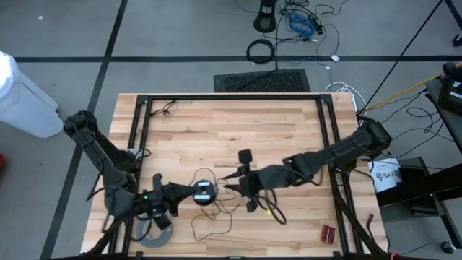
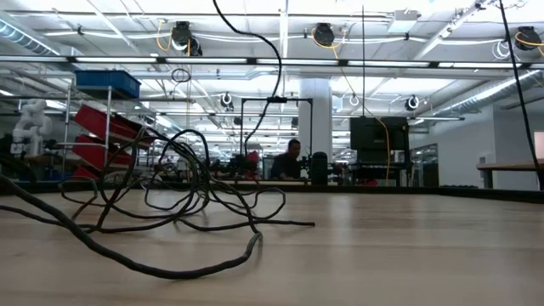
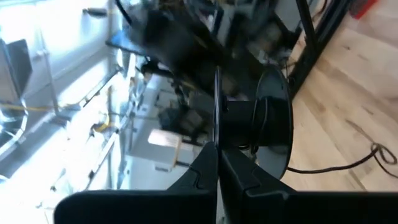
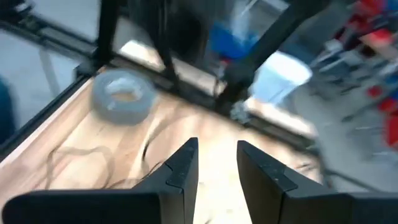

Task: Coil cords
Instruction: Uncoil the black wire from the spool

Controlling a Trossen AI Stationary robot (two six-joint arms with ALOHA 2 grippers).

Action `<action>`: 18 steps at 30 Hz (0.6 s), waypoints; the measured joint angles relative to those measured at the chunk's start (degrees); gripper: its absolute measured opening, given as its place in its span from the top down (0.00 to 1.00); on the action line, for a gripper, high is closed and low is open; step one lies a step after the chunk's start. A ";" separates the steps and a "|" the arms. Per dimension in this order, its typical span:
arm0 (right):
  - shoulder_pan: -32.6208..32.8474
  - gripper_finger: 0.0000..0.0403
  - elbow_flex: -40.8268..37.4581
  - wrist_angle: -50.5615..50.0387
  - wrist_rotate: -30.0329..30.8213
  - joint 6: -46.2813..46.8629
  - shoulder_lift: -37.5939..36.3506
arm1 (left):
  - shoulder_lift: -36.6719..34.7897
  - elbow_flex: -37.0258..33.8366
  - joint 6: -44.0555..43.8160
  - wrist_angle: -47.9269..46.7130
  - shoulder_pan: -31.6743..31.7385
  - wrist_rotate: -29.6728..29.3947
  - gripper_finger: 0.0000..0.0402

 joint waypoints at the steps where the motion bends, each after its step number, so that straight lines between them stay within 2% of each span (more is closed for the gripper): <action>1: -1.64 0.76 -2.57 3.01 -3.36 1.21 0.08 | 0.00 -0.01 1.30 1.33 -0.56 0.20 1.00; 3: -5.18 0.76 -8.91 13.74 -13.15 3.29 0.14 | -0.02 0.01 3.96 3.50 -1.87 0.51 1.00; 6: -9.80 0.76 -18.45 38.44 -27.19 8.13 0.20 | -0.18 0.01 6.95 5.05 -4.02 0.61 1.00; 8: -11.55 0.76 -23.09 54.01 -33.36 13.24 0.62 | -0.63 0.00 7.20 5.21 -4.98 1.24 1.00; 10: -12.24 0.76 -25.79 63.11 -35.91 16.88 0.99 | -1.38 0.00 6.97 5.26 -5.33 3.95 1.00; 14: -11.56 0.76 -23.27 66.58 -35.79 17.56 4.57 | -2.10 0.01 6.53 5.90 -4.47 11.37 1.00; 18: -9.74 0.76 -15.63 61.00 -38.01 15.03 9.14 | -2.10 0.01 5.11 5.81 -2.69 13.10 1.00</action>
